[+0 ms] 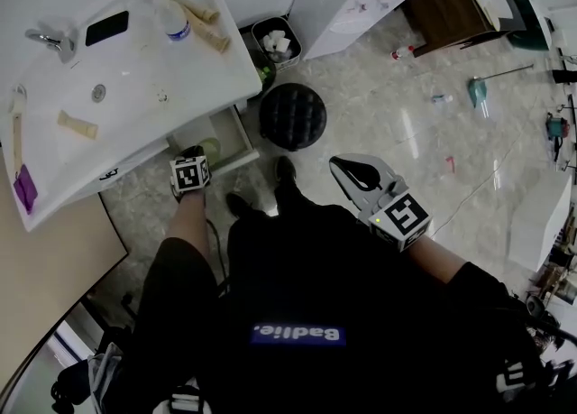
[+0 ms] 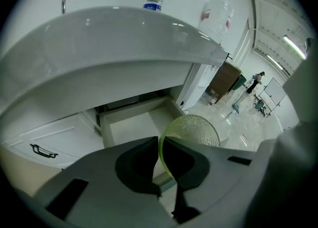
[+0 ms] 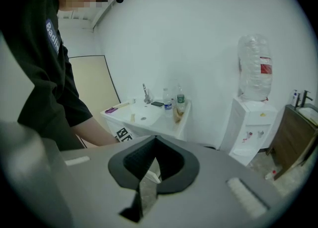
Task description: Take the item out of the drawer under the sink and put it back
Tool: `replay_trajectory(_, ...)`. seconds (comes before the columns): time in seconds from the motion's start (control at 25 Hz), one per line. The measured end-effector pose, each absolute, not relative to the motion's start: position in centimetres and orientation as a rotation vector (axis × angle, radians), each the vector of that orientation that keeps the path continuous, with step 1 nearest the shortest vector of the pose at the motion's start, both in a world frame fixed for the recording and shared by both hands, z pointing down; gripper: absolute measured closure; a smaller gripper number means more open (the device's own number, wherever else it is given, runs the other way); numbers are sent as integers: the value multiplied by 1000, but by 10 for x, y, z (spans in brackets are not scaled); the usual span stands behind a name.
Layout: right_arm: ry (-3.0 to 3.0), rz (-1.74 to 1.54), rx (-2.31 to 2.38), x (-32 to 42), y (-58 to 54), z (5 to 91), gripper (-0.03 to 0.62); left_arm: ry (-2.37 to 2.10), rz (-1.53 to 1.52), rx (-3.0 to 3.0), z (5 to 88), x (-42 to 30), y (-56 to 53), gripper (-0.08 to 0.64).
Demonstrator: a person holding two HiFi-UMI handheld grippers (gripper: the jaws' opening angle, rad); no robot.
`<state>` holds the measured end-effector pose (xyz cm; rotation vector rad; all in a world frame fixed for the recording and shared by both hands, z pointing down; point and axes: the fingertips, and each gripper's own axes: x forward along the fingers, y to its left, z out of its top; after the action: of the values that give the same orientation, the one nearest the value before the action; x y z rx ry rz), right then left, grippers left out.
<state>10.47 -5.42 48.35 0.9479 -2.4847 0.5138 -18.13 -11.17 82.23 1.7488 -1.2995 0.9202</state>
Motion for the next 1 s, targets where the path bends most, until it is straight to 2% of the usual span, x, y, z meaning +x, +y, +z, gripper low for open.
replay_trajectory(0.52, -2358, 587, 938, 130, -49, 522, 597, -1263, 1022, 1641, 888, -183, -126, 535)
replay_trajectory(1.0, -2283, 639, 977, 147, -51, 535, 597, -1194, 1087, 1615, 911, -174, -132, 535)
